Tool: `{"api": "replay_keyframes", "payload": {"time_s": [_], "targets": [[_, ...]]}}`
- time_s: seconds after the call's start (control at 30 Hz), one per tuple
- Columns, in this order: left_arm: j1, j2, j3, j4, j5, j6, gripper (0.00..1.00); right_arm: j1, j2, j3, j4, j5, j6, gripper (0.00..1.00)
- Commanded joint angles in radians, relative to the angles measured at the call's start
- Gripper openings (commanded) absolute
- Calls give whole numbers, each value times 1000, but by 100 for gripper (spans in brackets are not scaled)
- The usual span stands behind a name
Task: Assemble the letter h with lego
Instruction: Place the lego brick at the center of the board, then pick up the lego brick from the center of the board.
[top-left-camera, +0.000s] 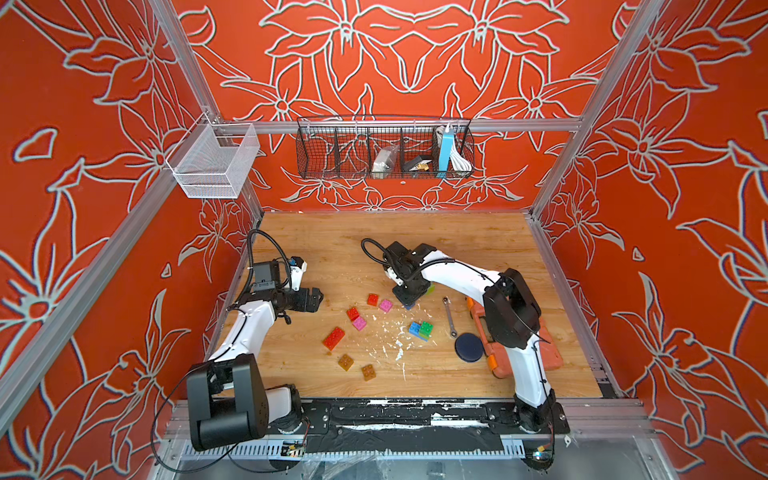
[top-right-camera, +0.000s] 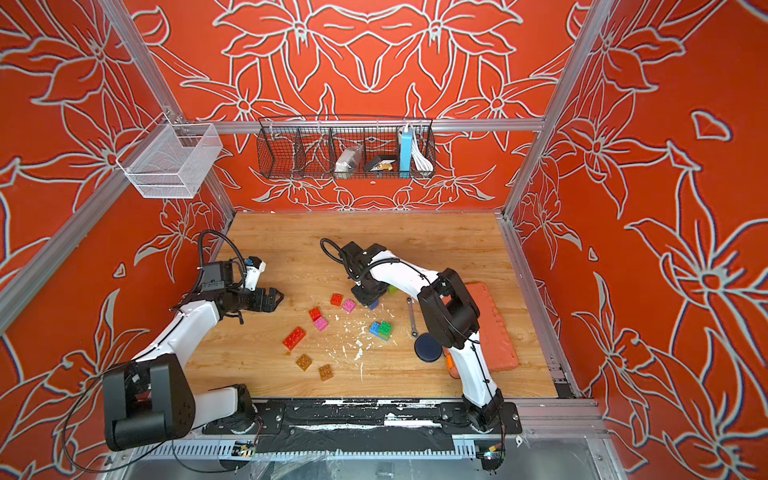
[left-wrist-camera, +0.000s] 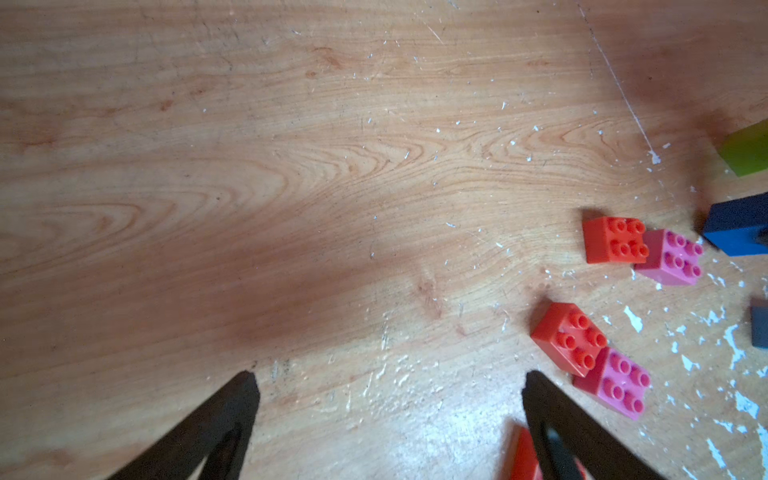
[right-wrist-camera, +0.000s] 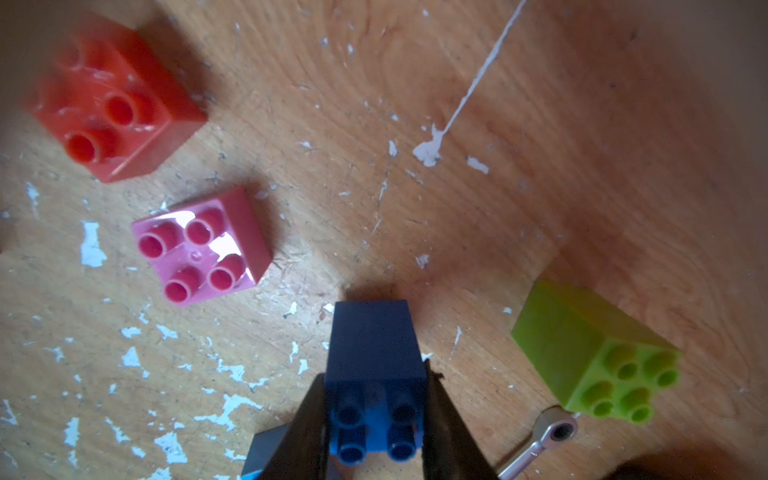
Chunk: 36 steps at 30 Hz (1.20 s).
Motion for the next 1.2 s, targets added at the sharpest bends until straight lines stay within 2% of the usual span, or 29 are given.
{"api": "replay_keyframes", "payload": {"time_s": [0.0, 0.1, 0.23, 0.47, 0.5, 0.57, 0.67, 0.8, 0.97, 1.17], "targets": [[5, -20, -16, 8, 16, 7, 99, 4, 5, 15, -13, -22, -1, 42], [5, -23, -16, 5, 20, 8, 100, 5, -25, 0, -14, -22, -4, 59], [5, -25, -18, 12, 18, 8, 100, 5, -81, -18, -33, -47, -30, 74], [7, -29, -22, 13, 26, 8, 100, 5, -277, -163, -65, -155, -161, 73], [8, -29, -19, 10, 27, 8, 100, 12, -309, -194, -71, -144, -179, 74], [7, -26, -18, 5, 26, 8, 100, 45, -351, -239, -94, -36, -189, 76], [7, -27, -21, 12, 23, 11, 100, 59, -387, -304, -92, -48, -179, 78], [8, -9, -8, -2, 17, 13, 100, 60, -377, -358, -53, -144, -161, 79], [7, -10, -11, 2, 18, 16, 100, 75, -339, -382, -14, -166, -164, 83], [8, -8, -10, 0, 19, 18, 100, 76, -257, -396, 17, -141, -161, 74]]}}
